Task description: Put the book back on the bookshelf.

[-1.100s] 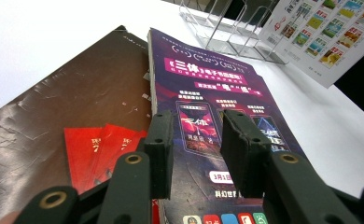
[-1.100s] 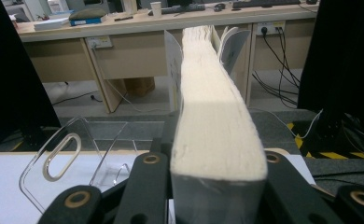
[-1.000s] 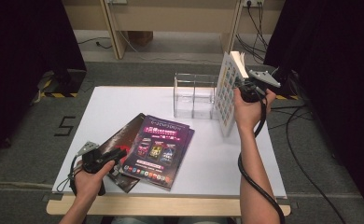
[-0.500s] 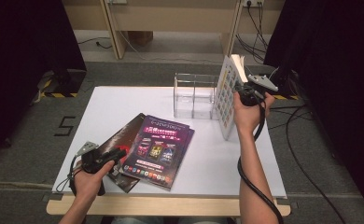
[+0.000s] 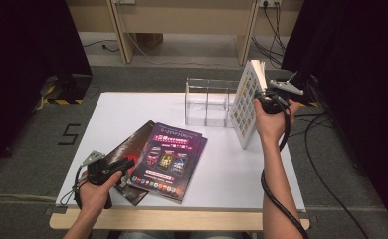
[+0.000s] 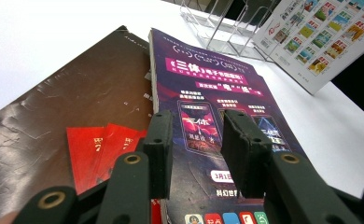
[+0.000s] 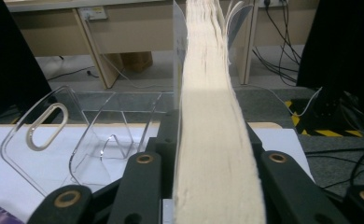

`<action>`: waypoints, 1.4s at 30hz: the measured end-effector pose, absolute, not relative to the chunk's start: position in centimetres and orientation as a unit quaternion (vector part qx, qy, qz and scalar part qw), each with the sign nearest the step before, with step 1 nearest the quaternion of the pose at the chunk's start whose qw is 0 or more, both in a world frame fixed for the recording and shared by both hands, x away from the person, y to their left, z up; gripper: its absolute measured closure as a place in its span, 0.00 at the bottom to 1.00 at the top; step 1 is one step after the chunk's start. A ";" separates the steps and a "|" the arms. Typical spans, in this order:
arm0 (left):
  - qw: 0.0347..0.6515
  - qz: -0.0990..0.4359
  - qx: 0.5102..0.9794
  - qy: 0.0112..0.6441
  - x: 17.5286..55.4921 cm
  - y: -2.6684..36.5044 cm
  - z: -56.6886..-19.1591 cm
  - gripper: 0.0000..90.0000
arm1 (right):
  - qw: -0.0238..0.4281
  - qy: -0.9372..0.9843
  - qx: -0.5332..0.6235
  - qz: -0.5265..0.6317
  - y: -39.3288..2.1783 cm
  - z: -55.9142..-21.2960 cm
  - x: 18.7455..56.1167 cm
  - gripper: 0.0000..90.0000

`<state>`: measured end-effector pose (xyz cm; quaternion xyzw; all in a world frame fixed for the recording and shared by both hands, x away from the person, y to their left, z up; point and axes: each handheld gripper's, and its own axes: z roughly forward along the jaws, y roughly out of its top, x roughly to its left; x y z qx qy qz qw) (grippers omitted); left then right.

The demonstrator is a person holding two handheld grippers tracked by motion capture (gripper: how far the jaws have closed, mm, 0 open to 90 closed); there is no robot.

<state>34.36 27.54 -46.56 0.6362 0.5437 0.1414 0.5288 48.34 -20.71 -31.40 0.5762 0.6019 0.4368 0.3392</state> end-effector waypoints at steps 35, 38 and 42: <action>0.524 0.138 0.642 0.543 34.4 27.4 -46.8 0.70 | 0.297 0.613 0.615 0.397 -20.8 -31.2 49.1 0.83; 0.524 0.138 0.642 0.543 34.4 27.4 -46.8 0.70 | 0.299 0.611 0.614 0.400 -20.7 -31.2 49.1 0.83; 0.525 0.140 0.640 0.544 34.4 27.5 -46.7 0.70 | 0.301 0.613 0.610 0.403 -20.5 -31.2 49.2 0.83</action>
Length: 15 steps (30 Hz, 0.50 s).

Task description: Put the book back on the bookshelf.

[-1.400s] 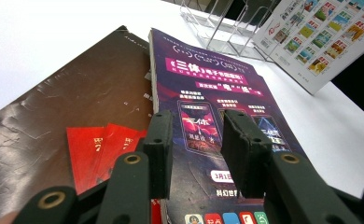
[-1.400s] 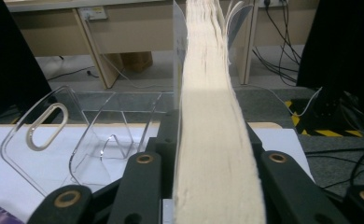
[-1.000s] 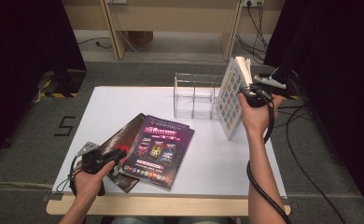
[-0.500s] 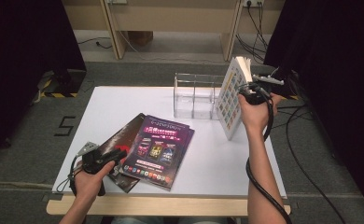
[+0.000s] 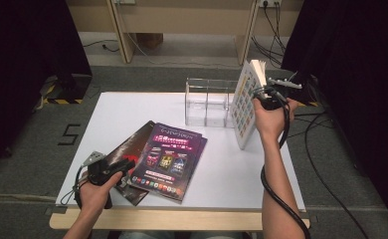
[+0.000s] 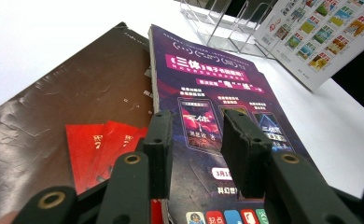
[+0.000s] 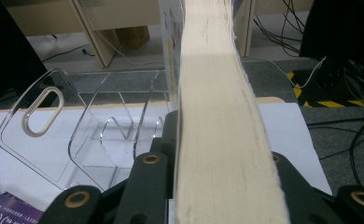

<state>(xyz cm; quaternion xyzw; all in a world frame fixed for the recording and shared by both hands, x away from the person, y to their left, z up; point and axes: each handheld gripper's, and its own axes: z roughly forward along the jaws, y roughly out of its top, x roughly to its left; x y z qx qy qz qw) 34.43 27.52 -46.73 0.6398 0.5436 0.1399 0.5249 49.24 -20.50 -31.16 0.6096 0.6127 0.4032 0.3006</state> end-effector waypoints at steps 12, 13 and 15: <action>0.525 0.141 0.638 0.546 34.5 27.7 -46.8 0.70 | 0.305 0.604 0.607 0.417 -20.2 -31.2 49.8 0.83; 0.524 0.141 0.638 0.547 34.5 27.8 -46.9 0.70 | 0.306 0.603 0.606 0.419 -20.2 -31.2 49.8 0.83; 0.523 0.139 0.638 0.547 34.5 27.7 -47.0 0.70 | 0.305 0.600 0.608 0.421 -20.1 -31.1 50.1 0.83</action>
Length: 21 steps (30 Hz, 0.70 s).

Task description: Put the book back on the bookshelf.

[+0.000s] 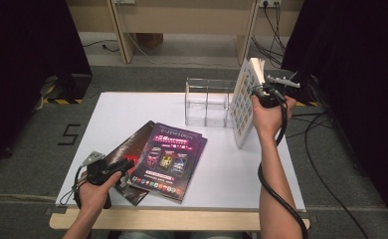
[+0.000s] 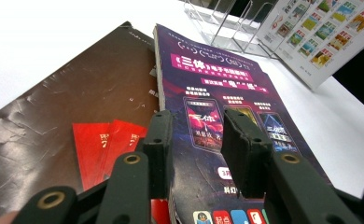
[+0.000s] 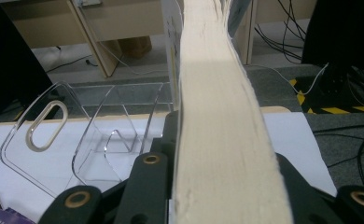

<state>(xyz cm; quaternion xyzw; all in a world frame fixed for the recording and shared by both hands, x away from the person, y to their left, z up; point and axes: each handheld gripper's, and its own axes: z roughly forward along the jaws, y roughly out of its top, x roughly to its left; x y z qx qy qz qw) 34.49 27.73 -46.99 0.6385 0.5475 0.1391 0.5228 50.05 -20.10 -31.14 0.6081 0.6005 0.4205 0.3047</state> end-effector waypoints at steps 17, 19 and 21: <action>0.521 0.140 0.638 0.549 34.6 27.9 -47.1 0.70 | 0.328 0.590 0.599 0.431 -19.3 -30.6 51.2 0.83; 0.522 0.141 0.638 0.549 34.6 27.9 -47.0 0.70 | 0.331 0.588 0.599 0.431 -19.2 -30.5 51.4 0.83; 0.522 0.141 0.638 0.549 34.6 27.9 -47.0 0.70 | 0.335 0.589 0.596 0.432 -19.2 -30.5 51.6 0.83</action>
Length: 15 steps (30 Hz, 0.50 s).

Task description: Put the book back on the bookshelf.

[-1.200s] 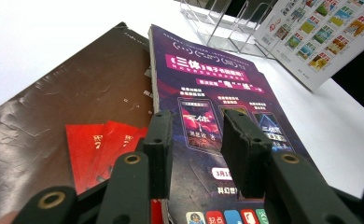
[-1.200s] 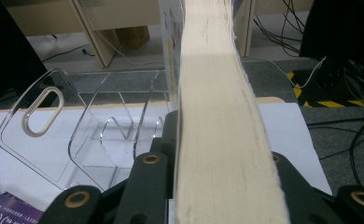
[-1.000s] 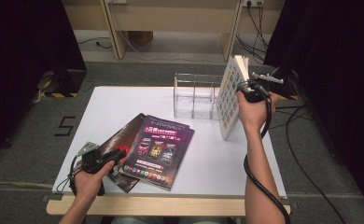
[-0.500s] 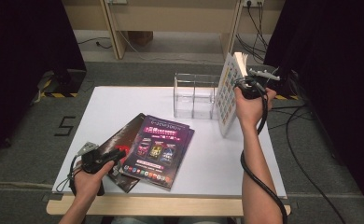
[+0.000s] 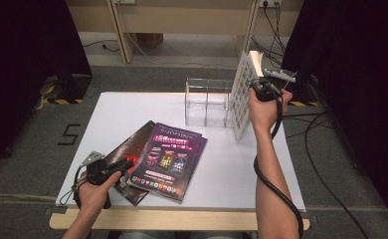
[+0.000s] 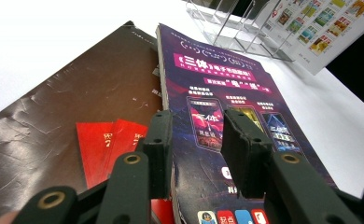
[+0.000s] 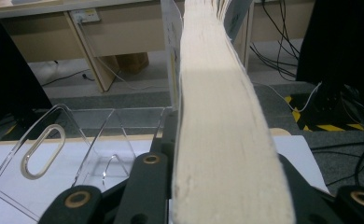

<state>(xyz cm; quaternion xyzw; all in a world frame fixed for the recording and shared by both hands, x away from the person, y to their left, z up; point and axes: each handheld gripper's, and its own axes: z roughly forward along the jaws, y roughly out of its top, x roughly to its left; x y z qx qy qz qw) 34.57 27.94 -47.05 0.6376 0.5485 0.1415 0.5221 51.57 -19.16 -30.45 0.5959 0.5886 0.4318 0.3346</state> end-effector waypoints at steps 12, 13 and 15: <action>0.521 0.140 0.639 0.549 34.6 28.0 -47.2 0.70 | 0.340 0.587 0.594 0.432 -18.7 -30.2 52.9 0.83; 0.521 0.140 0.639 0.549 34.6 27.9 -47.2 0.70 | 0.340 0.584 0.595 0.434 -18.6 -30.3 53.0 0.83; 0.521 0.141 0.639 0.548 34.6 27.9 -47.2 0.70 | 0.339 0.584 0.596 0.434 -18.6 -30.5 53.2 0.83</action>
